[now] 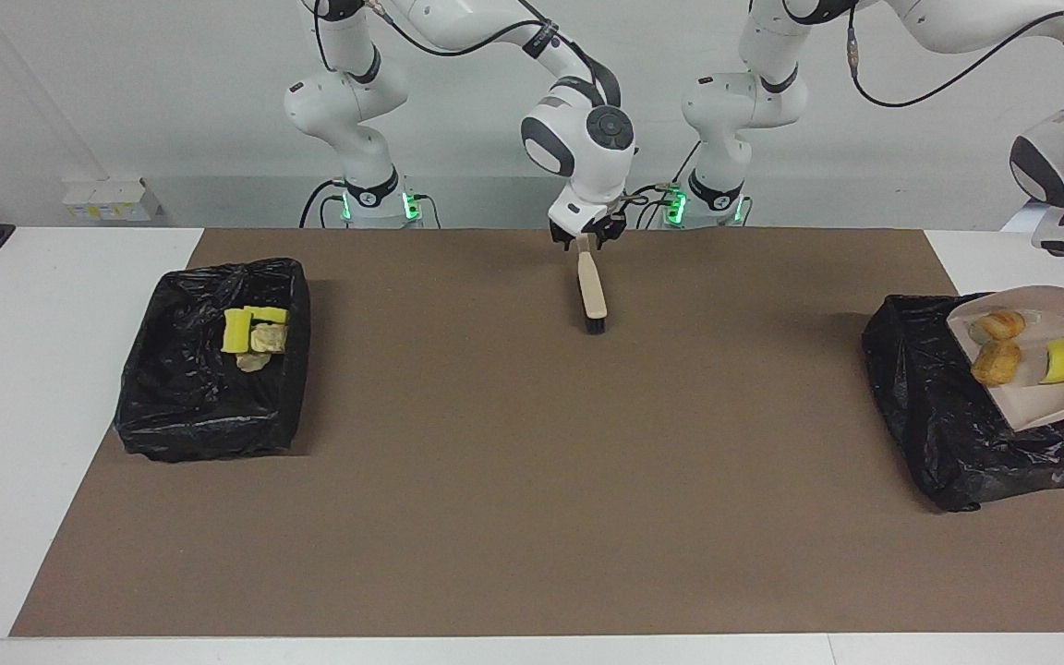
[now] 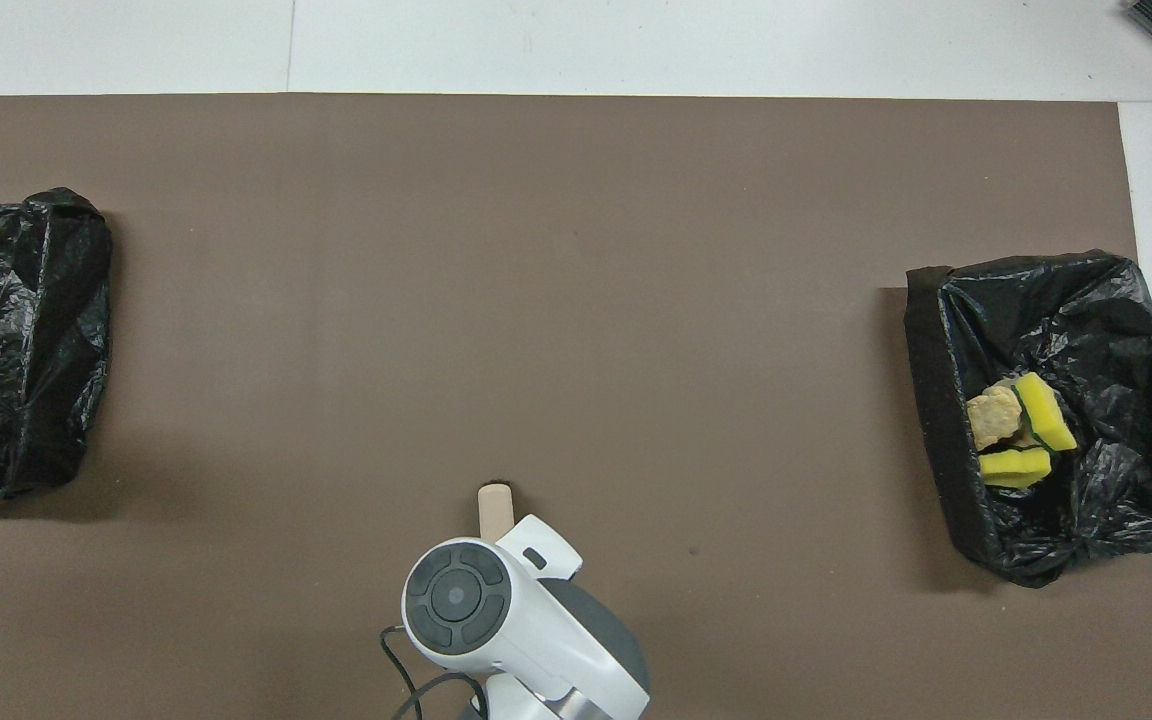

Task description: Sweep and dump trash in bin

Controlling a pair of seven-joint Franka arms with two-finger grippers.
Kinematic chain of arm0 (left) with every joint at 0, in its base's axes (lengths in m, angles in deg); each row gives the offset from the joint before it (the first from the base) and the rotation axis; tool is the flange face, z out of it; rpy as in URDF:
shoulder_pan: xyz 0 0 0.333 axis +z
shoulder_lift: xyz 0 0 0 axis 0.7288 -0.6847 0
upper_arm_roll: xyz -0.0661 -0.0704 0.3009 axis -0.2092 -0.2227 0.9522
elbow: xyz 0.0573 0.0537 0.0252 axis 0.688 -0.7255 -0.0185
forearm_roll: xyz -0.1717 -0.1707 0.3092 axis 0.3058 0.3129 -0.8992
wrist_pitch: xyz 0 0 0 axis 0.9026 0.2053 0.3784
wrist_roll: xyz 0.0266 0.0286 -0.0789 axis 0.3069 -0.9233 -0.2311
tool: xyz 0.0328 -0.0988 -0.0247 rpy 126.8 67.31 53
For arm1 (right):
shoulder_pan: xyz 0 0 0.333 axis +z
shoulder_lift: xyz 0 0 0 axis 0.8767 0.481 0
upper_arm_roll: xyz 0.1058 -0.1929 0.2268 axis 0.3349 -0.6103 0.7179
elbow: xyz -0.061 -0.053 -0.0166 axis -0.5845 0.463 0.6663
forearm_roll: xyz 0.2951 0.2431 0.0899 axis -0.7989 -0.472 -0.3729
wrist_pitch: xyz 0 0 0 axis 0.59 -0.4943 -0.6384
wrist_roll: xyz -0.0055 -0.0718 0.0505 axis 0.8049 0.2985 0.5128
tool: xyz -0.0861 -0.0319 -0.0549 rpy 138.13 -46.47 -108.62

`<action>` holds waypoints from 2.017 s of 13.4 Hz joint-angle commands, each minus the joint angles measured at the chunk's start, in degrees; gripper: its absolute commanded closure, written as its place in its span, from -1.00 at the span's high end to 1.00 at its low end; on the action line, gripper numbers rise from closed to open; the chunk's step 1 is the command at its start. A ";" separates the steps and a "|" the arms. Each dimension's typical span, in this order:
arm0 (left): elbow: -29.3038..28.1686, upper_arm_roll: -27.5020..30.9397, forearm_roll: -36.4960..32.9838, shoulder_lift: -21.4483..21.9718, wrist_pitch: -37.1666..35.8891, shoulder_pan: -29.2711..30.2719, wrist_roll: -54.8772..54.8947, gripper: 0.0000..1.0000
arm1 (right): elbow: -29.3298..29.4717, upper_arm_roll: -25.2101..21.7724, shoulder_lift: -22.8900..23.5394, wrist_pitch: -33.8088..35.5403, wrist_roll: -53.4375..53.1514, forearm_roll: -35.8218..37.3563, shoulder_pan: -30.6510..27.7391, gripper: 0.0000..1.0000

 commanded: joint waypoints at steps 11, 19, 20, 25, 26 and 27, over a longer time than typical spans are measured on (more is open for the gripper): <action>-8.23 -1.56 -26.89 8.96 -4.04 -4.18 -9.79 -1.00 | 19.12 0.02 -4.49 20.26 28.54 5.11 -27.79 1.00; -10.09 -3.33 -43.32 6.95 -7.46 -4.97 -23.34 -1.00 | 22.53 -14.97 -5.81 19.12 47.61 8.62 -31.25 1.00; -7.73 -3.51 -42.98 7.03 -8.01 -4.89 -22.82 -1.00 | 23.50 -18.14 -5.81 18.95 48.06 8.53 -30.46 1.00; -1.46 -12.08 -28.61 9.05 -17.11 -4.89 -12.70 -1.00 | 25.01 -24.67 -10.72 21.66 45.53 6.87 -30.45 1.00; -1.55 -14.90 -24.22 9.14 -20.81 -4.97 -13.92 -1.00 | 24.14 -24.68 -11.08 21.93 44.21 6.86 -30.45 1.00; -1.90 -17.89 -19.04 9.31 -23.45 -4.97 -16.72 -1.00 | 22.74 -24.76 -11.95 21.41 44.02 6.78 -30.36 1.00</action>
